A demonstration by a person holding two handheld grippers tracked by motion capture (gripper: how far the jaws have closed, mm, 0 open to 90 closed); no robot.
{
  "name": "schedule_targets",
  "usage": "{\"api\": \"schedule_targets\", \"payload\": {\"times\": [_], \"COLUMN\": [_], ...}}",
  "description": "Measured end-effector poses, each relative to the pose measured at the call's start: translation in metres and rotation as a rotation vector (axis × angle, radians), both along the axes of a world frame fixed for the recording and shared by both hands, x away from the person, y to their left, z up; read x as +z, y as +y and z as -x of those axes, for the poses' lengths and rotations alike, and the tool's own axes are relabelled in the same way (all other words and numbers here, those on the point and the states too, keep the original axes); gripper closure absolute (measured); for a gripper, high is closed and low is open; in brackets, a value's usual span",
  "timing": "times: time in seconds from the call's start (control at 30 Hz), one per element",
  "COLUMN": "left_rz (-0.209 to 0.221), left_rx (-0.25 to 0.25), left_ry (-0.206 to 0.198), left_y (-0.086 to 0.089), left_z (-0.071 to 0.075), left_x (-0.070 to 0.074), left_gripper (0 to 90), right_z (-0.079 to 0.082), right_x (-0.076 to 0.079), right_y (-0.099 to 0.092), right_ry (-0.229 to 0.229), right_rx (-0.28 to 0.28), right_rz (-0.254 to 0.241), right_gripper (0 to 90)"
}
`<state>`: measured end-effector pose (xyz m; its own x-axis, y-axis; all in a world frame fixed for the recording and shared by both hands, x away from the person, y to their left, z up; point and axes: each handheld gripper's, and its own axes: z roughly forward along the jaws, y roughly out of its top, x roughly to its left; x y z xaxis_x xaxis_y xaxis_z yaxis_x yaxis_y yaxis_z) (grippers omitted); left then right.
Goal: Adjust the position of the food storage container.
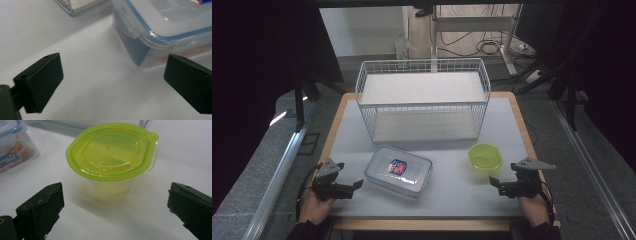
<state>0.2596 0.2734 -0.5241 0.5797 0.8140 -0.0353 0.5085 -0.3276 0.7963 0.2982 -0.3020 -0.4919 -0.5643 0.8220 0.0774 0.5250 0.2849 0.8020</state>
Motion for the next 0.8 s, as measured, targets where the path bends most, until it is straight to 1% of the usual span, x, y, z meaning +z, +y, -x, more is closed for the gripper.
{"api": "schedule_targets", "payload": {"times": [0.03, 0.07, 0.1, 0.13, 0.2, 0.23, 0.3, 0.33, 0.37, 0.5, 0.53, 0.67, 0.8], "left_rz": [0.0, -0.017, -0.017, -0.044, -0.038, -0.043, -0.035, -0.028, -0.038, -0.03, -0.031, -0.025, -0.03], "left_rx": [0.0, -0.007, -0.007, -0.011, -0.007, -0.009, -0.001, 0.003, 0.001, 0.007, 0.008, 0.016, 0.015], "left_ry": [0.0, 0.007, 0.007, 0.016, 0.013, 0.014, 0.007, 0.005, 0.006, -0.003, -0.006, -0.007, -0.01], "left_y": [0.0, -0.002, -0.002, -0.002, -0.003, -0.002, -0.002, -0.001, 0.0, -0.001, -0.001, 0.0, 0.0], "left_z": [0.0, 0.0, 0.0, -0.001, -0.001, -0.001, -0.001, -0.001, -0.001, -0.001, 0.0, -0.001, 0.0], "left_x": [0.0, -0.001, -0.001, -0.002, -0.003, -0.002, -0.002, -0.002, -0.001, -0.001, 0.0, 0.0, 0.0], "left_gripper": [3.3, 3.3, 3.2, 3.1, 3.0, 2.9, 2.7, 2.7, 2.7, 2.7, 2.7, 2.7, 2.7], "right_z": [-0.001, -0.001, -0.001, -0.003, -0.003, -0.003, -0.003, -0.003, -0.003, -0.003, -0.003, -0.003, -0.002], "right_x": [-0.001, -0.003, -0.003, -0.004, -0.004, -0.004, -0.004, -0.005, -0.005, -0.007, -0.007, -0.005, -0.003], "right_y": [0.0, 0.001, 0.001, 0.002, 0.003, 0.004, 0.006, 0.007, 0.008, 0.009, 0.01, 0.011, 0.012], "right_ry": [0.004, 0.02, 0.02, 0.028, 0.025, 0.023, 0.026, 0.025, 0.029, 0.037, 0.035, 0.034, 0.032], "right_rx": [0.0, -0.009, -0.009, -0.017, -0.023, -0.017, -0.01, -0.003, 0.0, 0.011, 0.018, 0.023, 0.02], "right_rz": [-0.008, -0.012, -0.012, 0.008, 0.015, 0.019, 0.014, 0.022, 0.031, 0.048, 0.06, 0.07, 0.086], "right_gripper": [0.4, 0.4, 0.4, 0.0, 0.0, 0.0, 0.0, 0.0, 0.0, 0.0, 0.0, 0.0, 0.0]}}
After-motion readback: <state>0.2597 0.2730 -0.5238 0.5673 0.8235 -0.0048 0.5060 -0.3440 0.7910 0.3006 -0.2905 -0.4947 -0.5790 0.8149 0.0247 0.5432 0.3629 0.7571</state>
